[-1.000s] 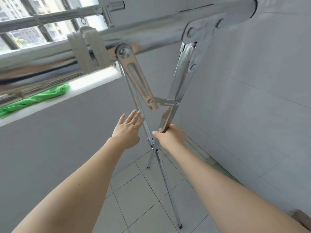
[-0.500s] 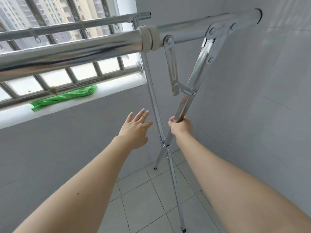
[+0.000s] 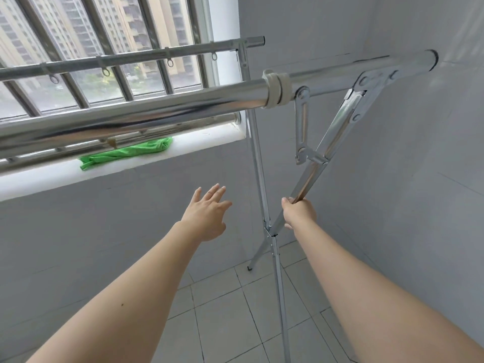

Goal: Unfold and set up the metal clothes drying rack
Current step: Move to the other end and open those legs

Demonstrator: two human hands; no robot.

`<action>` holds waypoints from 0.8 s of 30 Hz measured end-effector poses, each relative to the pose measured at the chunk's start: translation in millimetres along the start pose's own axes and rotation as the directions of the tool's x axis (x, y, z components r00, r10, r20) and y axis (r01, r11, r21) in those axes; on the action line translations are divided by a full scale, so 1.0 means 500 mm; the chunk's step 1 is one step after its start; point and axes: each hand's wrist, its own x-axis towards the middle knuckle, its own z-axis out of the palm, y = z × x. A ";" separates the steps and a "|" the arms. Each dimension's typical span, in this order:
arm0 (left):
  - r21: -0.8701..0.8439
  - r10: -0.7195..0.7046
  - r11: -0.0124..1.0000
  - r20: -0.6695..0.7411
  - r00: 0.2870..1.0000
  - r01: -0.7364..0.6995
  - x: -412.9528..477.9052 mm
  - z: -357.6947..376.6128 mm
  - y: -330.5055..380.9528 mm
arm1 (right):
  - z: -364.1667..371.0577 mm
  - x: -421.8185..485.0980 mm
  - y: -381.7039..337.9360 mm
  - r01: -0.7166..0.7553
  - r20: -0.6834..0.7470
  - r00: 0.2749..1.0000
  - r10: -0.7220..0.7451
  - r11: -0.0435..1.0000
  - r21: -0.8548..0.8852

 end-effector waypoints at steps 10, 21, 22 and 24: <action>-0.041 -0.082 0.996 0.019 0.996 0.083 -0.105 0.006 -0.039 | 0.006 -0.120 -0.005 0.090 0.095 0.994 -0.053 0.891 -0.444; -0.278 -0.378 0.885 0.039 0.925 0.373 -0.410 0.031 -0.249 | 0.274 -0.418 -0.073 0.672 0.536 0.737 -0.412 0.534 -0.513; -0.296 -0.427 0.856 0.060 0.902 0.424 -0.467 0.039 -0.291 | 0.320 -0.467 -0.076 0.711 0.578 0.699 -0.422 0.501 -0.494; -0.322 -0.505 0.798 0.103 0.857 0.509 -0.568 0.056 -0.366 | 0.399 -0.558 -0.076 0.773 0.650 0.628 -0.429 0.445 -0.452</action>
